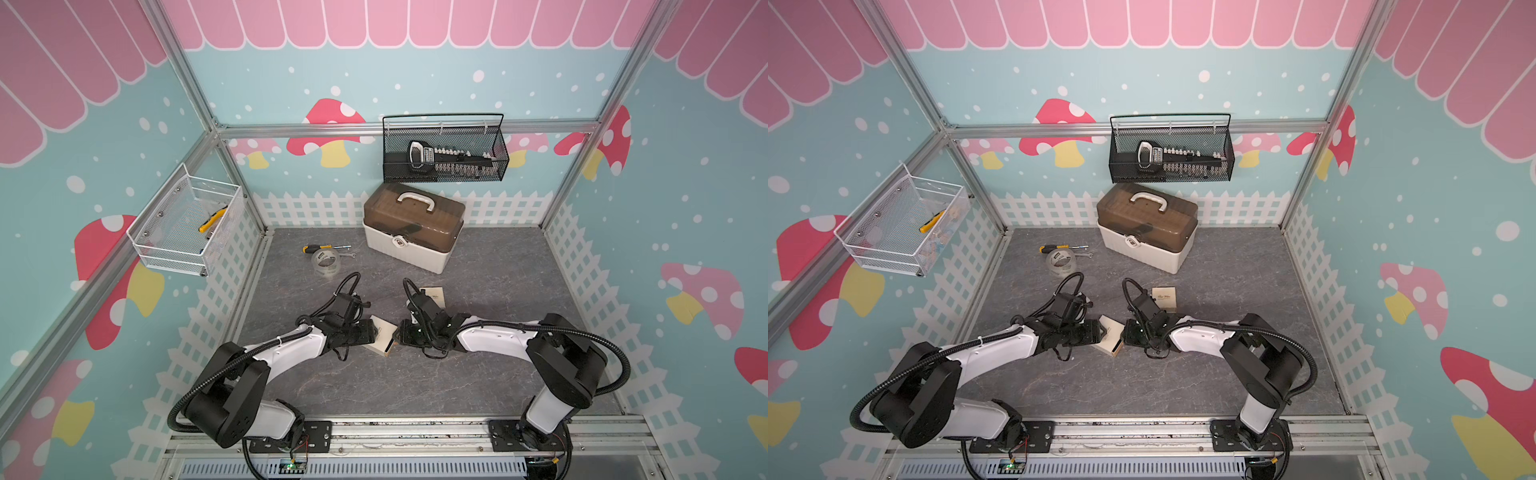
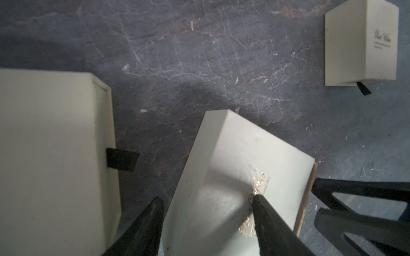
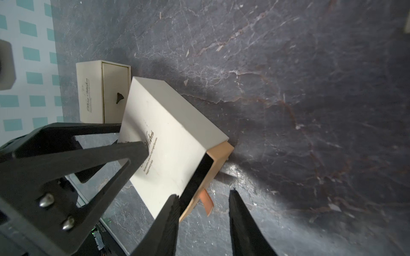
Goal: Place the earrings into the drawer-style jewelry box
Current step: Open the drawer in the jewelry box.
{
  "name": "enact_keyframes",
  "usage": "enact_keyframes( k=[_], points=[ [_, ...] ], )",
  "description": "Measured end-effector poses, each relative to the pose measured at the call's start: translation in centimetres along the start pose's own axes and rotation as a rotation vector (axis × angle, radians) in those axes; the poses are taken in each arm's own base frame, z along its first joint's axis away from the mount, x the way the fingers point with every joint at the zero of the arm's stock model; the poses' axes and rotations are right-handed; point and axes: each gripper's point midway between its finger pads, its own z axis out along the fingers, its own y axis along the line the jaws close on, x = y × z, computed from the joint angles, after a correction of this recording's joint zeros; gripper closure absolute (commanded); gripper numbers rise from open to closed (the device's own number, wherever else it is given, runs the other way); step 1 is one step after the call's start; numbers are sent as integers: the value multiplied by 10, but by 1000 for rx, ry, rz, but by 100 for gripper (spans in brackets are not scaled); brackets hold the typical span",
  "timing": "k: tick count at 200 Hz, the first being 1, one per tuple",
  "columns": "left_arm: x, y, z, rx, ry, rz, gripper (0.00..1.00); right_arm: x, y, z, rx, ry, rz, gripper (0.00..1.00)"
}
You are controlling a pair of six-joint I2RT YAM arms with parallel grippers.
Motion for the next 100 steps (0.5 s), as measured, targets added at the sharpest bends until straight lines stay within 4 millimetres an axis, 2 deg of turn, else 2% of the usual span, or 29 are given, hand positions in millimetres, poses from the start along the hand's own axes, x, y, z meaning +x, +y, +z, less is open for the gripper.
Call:
enact_keyframes(
  k=[60, 100],
  points=[
    [6, -2, -1, 25, 9, -11, 38, -4, -2, 16, 35, 18, 14, 67],
    [11, -2, -4, 40, 13, -21, 41, -5, -5, 20, 70, 28, 11, 76]
  ],
)
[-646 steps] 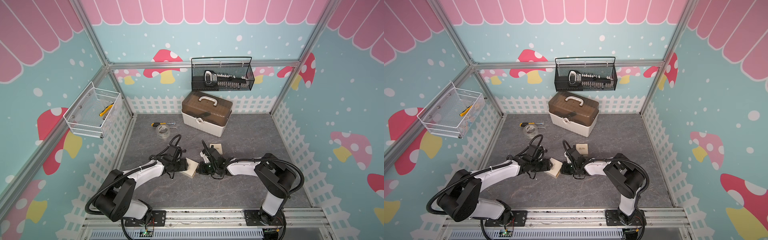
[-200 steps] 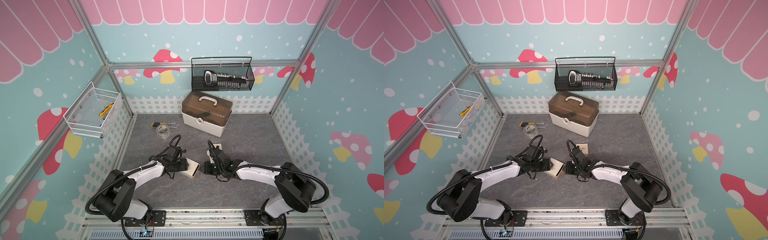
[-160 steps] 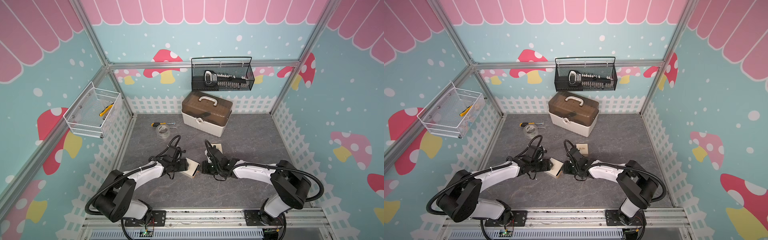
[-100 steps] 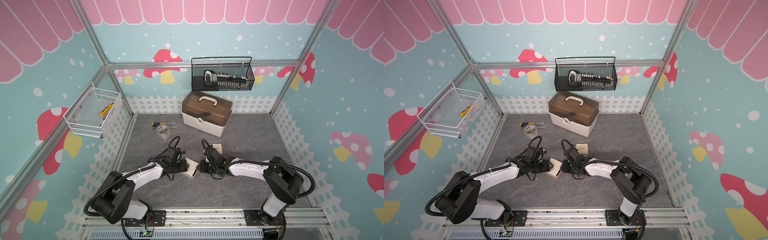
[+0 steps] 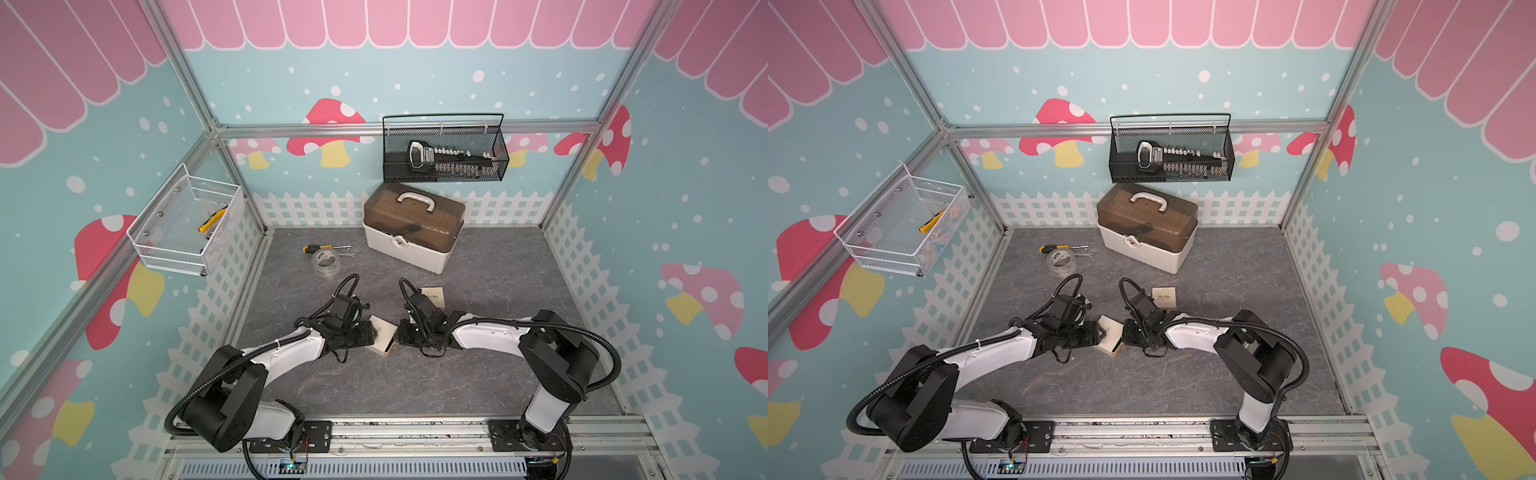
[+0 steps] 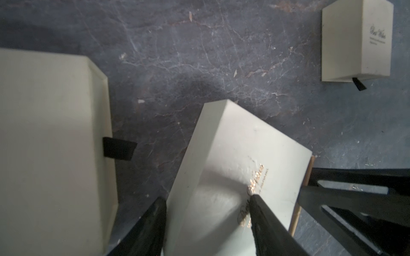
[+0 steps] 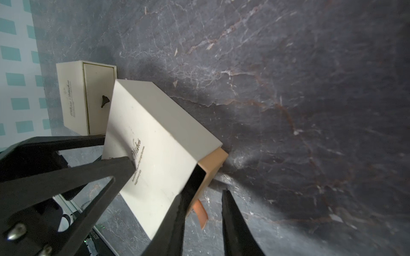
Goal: Place the earrings into the drawer-style jewelry box
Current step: Open the drawer in the jewelry box.
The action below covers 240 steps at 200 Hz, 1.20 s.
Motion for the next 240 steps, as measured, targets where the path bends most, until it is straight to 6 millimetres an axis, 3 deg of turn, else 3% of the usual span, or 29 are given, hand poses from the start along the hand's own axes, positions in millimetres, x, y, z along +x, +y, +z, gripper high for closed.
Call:
enact_keyframes(
  k=[53, 114, 183, 240],
  points=[
    [15, -4, -5, 14, 17, -8, 41, -6, 0, -1, 86, 16, -50, 82],
    [28, -3, -12, 19, 32, -14, 41, -11, 0, 2, 187, 61, -137, 82],
    [29, -3, -12, 18, 33, -13, 41, -4, -3, 15, 249, 128, -179, 82],
    [22, 1, -10, -19, 13, -22, 41, -3, -6, 11, 297, 116, -213, 86]
  ],
)
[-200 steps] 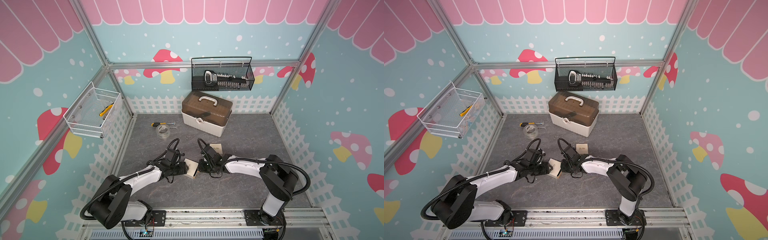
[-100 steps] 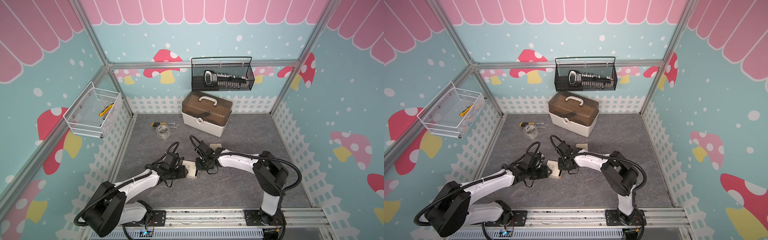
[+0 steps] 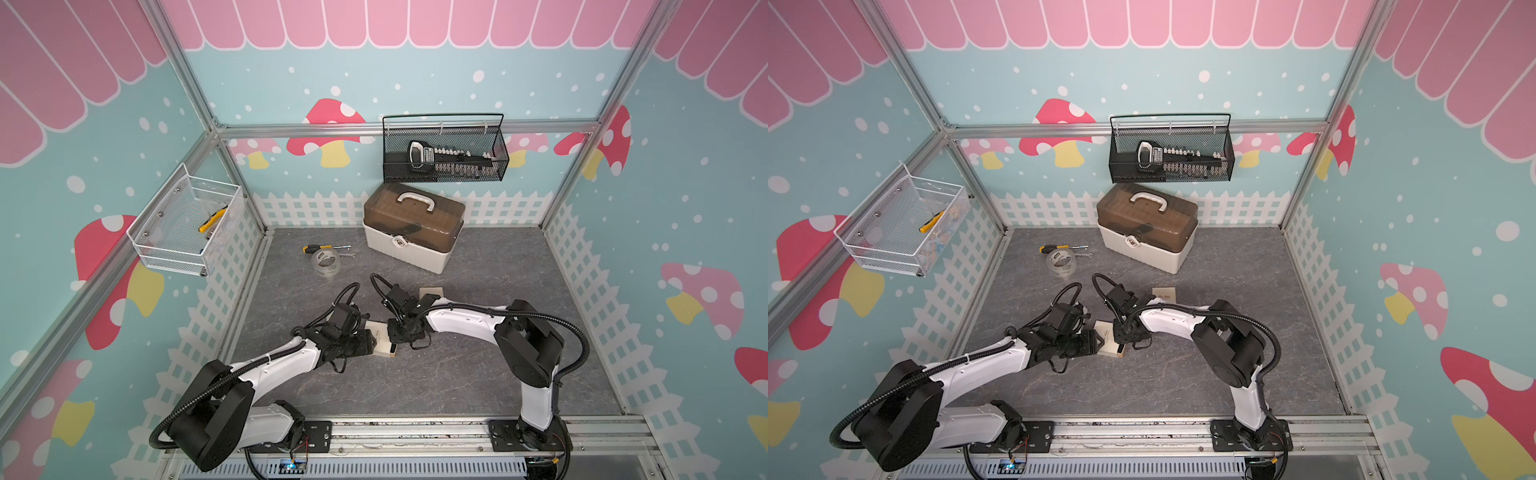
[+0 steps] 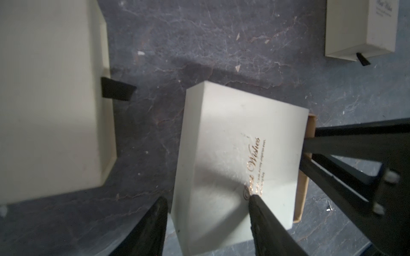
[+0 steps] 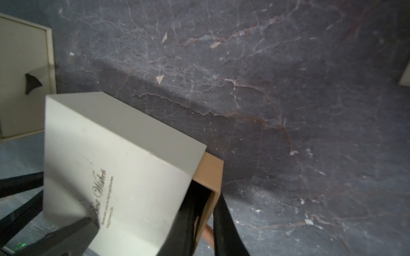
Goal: Place the earrings into the drawer-style jewelry box
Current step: Open the drawer in the jewelry box.
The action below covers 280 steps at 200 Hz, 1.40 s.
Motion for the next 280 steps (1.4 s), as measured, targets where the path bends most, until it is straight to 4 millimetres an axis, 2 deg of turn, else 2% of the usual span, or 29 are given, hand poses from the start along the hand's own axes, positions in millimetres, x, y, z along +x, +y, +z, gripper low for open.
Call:
enact_keyframes(
  k=[44, 125, 183, 247, 280],
  points=[
    [-5, 4, 0, -27, -21, -15, 41, 1, -8, -2, 44, -7, -7, 92],
    [-6, 5, 0, -34, -25, -18, 41, 8, -21, -8, 73, -13, -4, 92],
    [-6, 5, 1, -36, -25, -18, 42, 11, -28, -11, 100, -13, 5, 97],
    [-8, 4, 3, -34, -26, -18, 42, 13, -33, -13, 115, -12, 6, 96],
    [-8, 4, 3, -33, -28, -18, 42, 16, -37, -15, 128, -8, 5, 89]
  ],
)
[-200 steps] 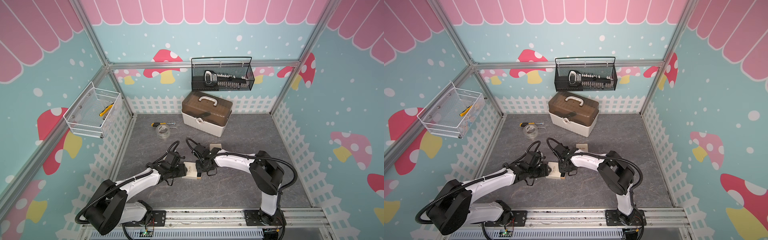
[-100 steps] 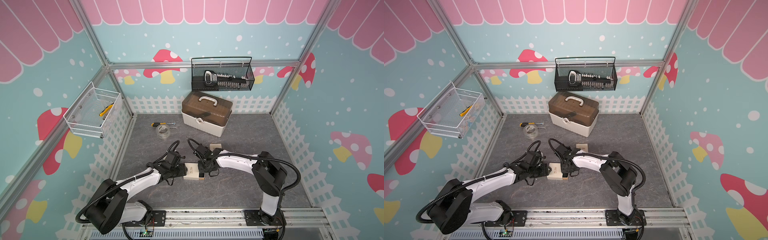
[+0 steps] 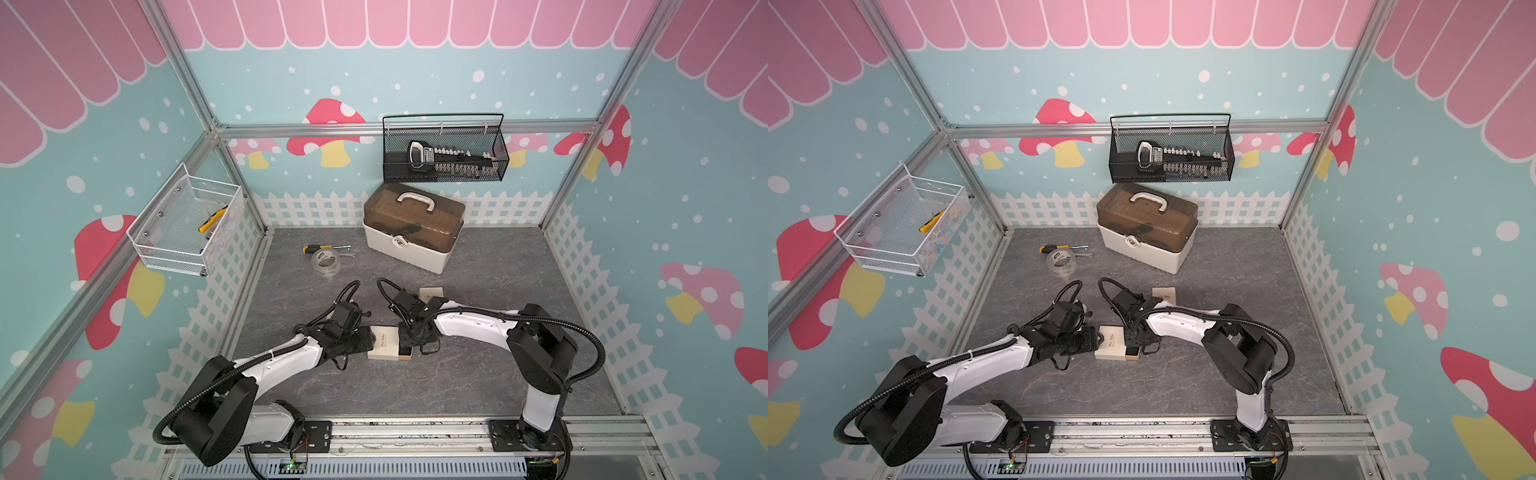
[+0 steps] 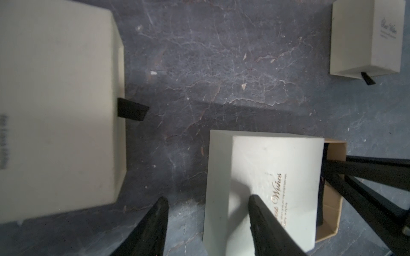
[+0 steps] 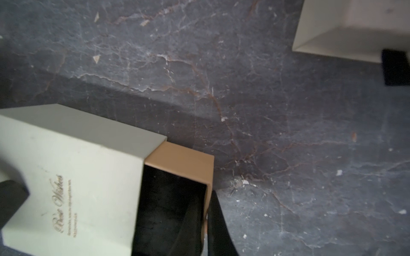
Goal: Place the earrings into the drawer-style jewelry box
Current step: Open the drawer in the jewelry box.
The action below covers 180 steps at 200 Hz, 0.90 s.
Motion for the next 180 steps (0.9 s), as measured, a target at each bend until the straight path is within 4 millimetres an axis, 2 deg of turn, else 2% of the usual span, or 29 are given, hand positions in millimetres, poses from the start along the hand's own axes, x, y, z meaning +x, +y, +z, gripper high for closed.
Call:
enact_keyframes(
  k=[63, 122, 180],
  points=[
    [-1, 0, 1, 2, -2, 0, 42, 0, -4, -2, 11, 0, 9, 96],
    [-1, -1, 1, 3, -3, 1, 42, 1, -6, -2, 14, -1, 15, 96],
    [-1, -1, 1, 2, -3, 1, 42, 6, -18, -3, 40, 1, 19, 93]
  ],
)
